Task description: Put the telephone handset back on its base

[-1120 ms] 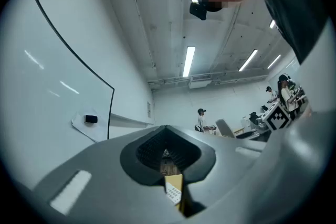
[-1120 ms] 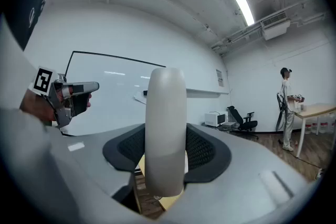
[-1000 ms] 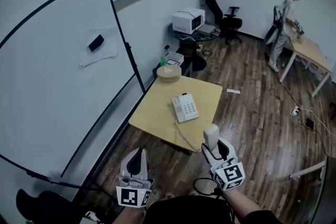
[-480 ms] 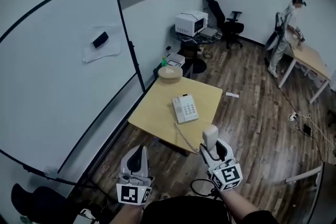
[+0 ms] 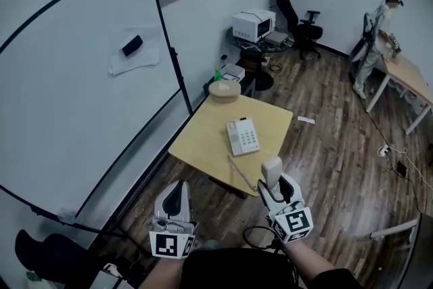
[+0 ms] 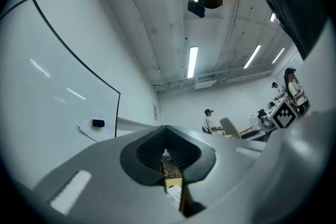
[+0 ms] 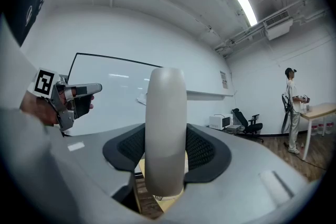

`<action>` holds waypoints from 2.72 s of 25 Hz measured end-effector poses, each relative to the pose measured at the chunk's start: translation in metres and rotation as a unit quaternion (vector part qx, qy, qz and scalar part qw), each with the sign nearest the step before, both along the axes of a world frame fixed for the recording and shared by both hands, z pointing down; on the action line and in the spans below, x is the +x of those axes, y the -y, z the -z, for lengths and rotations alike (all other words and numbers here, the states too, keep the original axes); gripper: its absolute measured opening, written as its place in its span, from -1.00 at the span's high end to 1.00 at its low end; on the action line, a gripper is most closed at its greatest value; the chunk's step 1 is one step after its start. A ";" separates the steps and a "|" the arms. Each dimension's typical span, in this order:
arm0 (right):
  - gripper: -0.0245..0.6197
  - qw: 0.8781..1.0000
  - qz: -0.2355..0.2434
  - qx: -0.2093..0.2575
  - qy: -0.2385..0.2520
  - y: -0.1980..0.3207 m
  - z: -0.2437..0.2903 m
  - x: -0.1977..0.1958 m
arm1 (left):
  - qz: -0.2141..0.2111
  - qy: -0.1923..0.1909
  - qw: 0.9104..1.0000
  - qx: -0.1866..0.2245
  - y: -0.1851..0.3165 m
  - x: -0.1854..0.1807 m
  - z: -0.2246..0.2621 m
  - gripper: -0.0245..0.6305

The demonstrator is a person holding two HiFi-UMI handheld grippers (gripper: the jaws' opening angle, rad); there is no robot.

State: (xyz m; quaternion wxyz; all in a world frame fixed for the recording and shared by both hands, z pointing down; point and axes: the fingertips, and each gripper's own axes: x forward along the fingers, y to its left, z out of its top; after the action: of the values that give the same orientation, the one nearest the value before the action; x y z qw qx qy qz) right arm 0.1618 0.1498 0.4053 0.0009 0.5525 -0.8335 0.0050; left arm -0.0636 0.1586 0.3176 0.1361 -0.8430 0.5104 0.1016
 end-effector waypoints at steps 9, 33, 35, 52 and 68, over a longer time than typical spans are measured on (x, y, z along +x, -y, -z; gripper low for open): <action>0.23 1.000 -0.003 -0.005 -0.005 0.036 0.000 -0.005 | 0.000 -0.003 1.000 -0.001 0.041 -0.008 -0.002 0.93; 0.23 0.995 -0.064 -0.062 -0.033 0.223 -0.016 -0.053 | -0.080 -0.035 0.996 -0.019 0.286 -0.042 -0.011 0.93; 0.23 0.995 -0.072 -0.062 -0.037 0.236 -0.016 -0.059 | -0.089 -0.039 0.995 -0.023 0.303 -0.047 -0.015 0.93; 0.23 0.991 -0.094 -0.084 -0.052 0.317 -0.030 -0.059 | -0.120 -0.049 0.991 -0.044 0.380 -0.039 -0.035 0.93; 0.23 0.982 -0.063 -0.171 -0.052 0.386 -0.115 -0.047 | -0.097 -0.037 0.991 -0.082 0.383 -0.027 -0.073 0.93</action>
State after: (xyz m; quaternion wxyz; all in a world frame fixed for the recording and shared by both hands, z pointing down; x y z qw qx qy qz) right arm 0.1153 -0.2358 0.5207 0.1383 0.5949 -0.7828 0.1189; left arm -0.0903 -0.2249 0.3903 0.0373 -0.8927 0.4372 0.1030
